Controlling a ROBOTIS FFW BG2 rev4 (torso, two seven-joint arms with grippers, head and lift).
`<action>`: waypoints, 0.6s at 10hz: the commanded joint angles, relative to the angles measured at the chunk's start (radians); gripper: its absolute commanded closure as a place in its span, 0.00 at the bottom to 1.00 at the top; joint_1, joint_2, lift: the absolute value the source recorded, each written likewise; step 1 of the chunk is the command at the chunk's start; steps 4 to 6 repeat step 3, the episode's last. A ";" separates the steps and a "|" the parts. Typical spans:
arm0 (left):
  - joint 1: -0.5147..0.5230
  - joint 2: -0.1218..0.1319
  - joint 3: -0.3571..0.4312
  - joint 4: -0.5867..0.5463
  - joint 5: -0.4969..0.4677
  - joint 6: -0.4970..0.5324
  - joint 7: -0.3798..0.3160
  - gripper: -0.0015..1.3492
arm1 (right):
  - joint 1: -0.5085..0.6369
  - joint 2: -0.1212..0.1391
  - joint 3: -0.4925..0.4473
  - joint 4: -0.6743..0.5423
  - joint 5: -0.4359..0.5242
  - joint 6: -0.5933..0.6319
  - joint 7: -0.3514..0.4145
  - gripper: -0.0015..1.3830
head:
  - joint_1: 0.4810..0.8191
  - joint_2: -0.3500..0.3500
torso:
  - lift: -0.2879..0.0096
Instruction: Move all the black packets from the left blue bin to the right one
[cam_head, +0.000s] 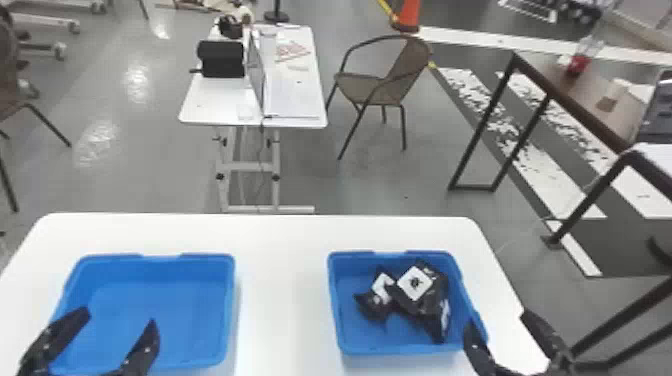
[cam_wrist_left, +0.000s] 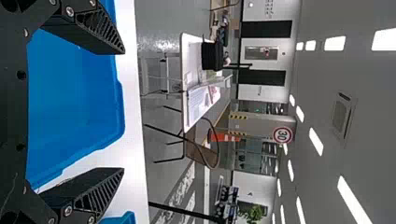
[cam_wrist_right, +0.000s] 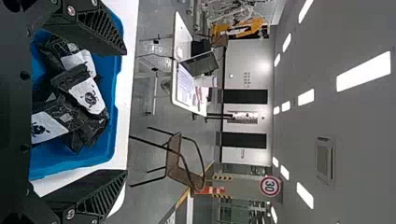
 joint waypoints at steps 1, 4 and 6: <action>0.000 -0.004 -0.001 0.000 0.003 0.001 0.000 0.11 | 0.001 0.002 0.003 0.000 0.000 0.003 0.000 0.09 | 0.63 0.21 | 0.97; 0.000 -0.004 -0.001 0.002 0.004 0.008 -0.003 0.11 | 0.004 0.002 0.004 0.000 0.000 0.004 0.002 0.09 | 0.63 0.22 | 0.97; 0.000 -0.004 -0.001 0.002 0.004 0.008 -0.003 0.11 | 0.004 0.002 0.004 0.000 0.000 0.004 0.002 0.09 | 0.63 0.22 | 0.97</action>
